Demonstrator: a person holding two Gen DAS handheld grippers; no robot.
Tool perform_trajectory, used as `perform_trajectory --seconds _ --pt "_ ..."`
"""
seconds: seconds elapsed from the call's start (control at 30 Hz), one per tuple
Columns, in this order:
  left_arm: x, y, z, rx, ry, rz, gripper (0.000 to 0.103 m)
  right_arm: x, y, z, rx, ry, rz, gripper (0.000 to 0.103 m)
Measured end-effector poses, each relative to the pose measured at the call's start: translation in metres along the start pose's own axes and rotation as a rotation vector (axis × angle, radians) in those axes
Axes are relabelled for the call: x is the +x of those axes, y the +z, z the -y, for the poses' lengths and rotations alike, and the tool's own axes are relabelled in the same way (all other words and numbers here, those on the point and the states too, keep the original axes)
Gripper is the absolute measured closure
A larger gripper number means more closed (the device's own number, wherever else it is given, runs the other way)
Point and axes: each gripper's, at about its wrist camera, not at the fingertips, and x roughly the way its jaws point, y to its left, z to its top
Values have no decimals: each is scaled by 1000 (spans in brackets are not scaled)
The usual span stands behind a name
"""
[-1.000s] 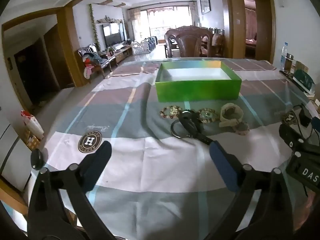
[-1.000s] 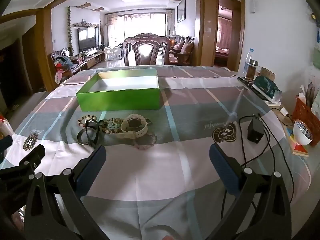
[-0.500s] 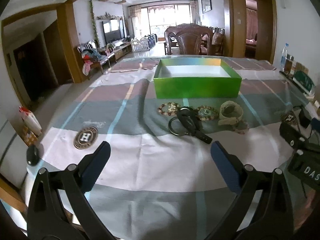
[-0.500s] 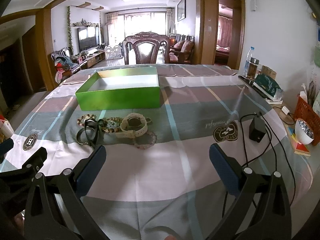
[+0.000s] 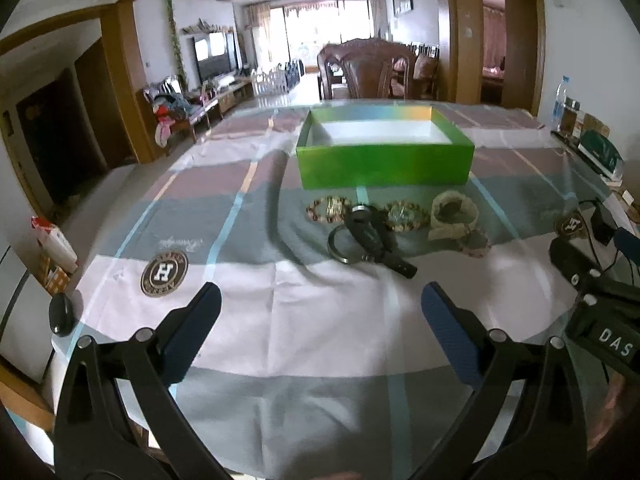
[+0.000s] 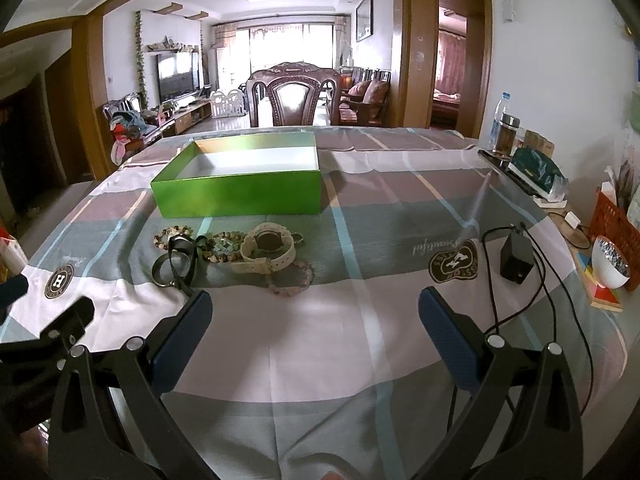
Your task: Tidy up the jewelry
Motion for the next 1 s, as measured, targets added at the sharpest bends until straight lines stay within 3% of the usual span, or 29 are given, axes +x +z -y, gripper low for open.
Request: perform_trajectory --seconds 0.17,0.27,0.73,0.93,1.0 --pt "7 -2 2 19 -17 -19 4 1 -1 1 1 -1 -1 2" --pt "2 -5 9 53 -28 21 4 3 -1 1 -1 7 -4 2" --pt "-15 1 1 -13 1 112 4 2 -2 -3 -11 10 -1 2" --pt "-13 2 -1 -43 -7 106 4 8 -4 5 61 100 -9 2" --pt "-11 0 0 -42 -5 96 4 15 -5 3 52 143 -53 2"
